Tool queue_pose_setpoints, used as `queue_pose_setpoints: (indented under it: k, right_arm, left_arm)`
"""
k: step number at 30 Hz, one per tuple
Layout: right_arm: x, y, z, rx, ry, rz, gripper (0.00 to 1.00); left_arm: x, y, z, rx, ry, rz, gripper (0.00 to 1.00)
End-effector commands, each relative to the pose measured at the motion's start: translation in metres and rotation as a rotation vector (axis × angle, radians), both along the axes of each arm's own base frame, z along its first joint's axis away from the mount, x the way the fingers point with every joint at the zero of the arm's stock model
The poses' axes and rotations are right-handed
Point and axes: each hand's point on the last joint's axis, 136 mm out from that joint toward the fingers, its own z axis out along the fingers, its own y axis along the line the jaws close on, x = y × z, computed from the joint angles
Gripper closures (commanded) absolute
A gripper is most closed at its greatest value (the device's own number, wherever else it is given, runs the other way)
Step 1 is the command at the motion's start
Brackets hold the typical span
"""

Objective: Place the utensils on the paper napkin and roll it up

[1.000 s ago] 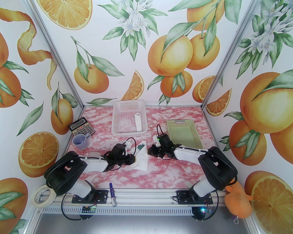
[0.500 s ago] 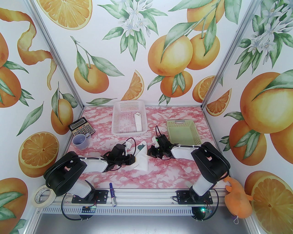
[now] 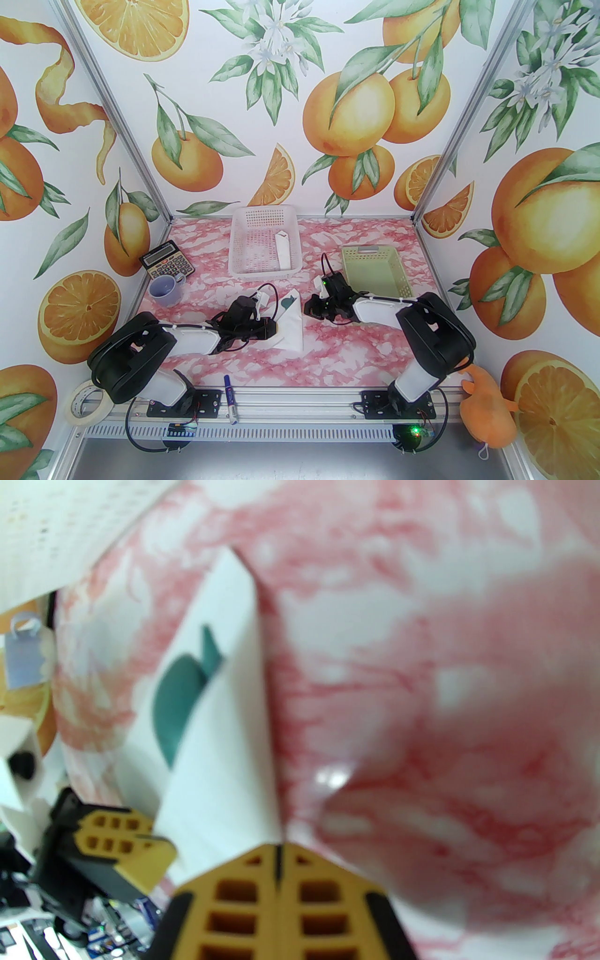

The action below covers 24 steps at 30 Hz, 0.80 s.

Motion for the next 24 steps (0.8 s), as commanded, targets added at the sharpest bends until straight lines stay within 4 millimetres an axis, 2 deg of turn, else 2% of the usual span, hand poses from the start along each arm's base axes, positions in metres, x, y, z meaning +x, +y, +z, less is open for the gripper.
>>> queue_pose_setpoints:
  k: [1, 6, 14, 24]
  right_arm:
    - [0.012, 0.009, 0.017, 0.052, -0.043, 0.002, 1.00]
    - [0.014, 0.016, 0.010, 0.074, -0.026, 0.002, 1.00]
    - [0.011, 0.011, -0.012, 0.033, 0.013, -0.009, 1.00]
    - [0.007, -0.007, -0.028, -0.062, 0.033, -0.017, 1.00]
  left_arm:
    - [-0.019, 0.014, -0.022, 0.074, 0.081, -0.001, 1.00]
    - [-0.019, 0.014, -0.022, 0.076, 0.080, 0.000, 1.00]
    - [-0.019, 0.013, -0.022, 0.079, 0.081, 0.000, 1.00]
    - [-0.019, 0.014, -0.022, 0.079, 0.080, 0.002, 1.00]
